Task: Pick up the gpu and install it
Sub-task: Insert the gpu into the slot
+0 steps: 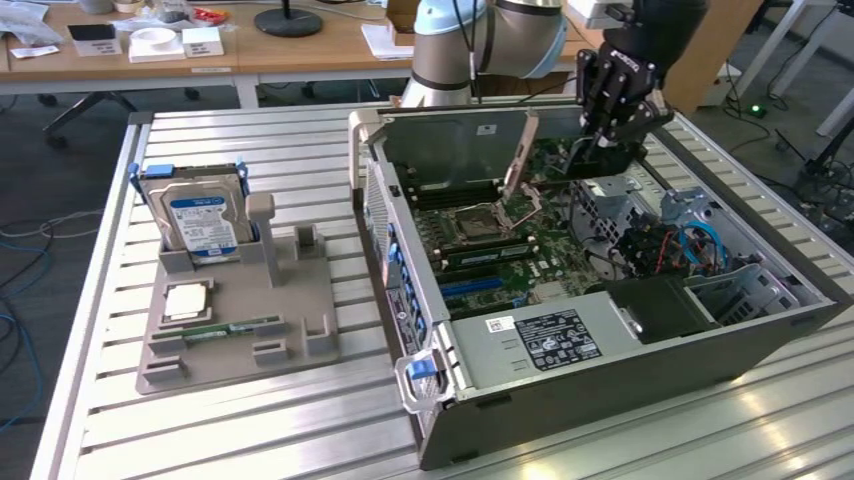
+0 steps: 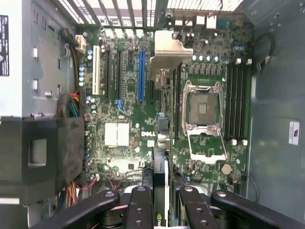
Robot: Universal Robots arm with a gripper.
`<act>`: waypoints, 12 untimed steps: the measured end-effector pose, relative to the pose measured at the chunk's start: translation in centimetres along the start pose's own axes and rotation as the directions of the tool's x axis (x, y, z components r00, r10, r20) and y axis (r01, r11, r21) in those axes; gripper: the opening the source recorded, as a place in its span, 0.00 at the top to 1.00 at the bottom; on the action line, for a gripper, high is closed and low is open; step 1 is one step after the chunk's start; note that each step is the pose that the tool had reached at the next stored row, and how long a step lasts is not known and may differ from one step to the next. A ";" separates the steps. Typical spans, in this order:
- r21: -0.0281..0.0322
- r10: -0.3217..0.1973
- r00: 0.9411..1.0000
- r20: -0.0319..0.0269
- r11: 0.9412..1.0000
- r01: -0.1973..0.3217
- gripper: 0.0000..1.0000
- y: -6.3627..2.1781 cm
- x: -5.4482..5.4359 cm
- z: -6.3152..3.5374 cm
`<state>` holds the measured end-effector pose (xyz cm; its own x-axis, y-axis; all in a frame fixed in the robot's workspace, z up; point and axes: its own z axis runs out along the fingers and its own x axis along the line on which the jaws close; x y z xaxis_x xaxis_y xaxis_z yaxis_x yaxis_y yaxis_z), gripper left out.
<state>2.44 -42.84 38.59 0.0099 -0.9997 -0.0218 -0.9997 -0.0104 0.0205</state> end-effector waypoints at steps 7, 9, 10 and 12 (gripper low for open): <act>0.000 0.000 1.000 0.000 1.000 0.000 0.74 0.69 0.0 0.02; 0.000 0.000 1.000 0.000 1.000 0.000 0.74 0.69 0.0 0.02; 0.000 0.000 1.000 0.000 1.000 0.000 0.74 0.69 0.0 0.03; 0.000 0.000 1.000 0.000 1.000 0.000 0.74 0.70 0.0 0.03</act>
<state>1.74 -42.81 38.58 0.0095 -0.9997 -0.0218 -0.9997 -0.0099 0.0205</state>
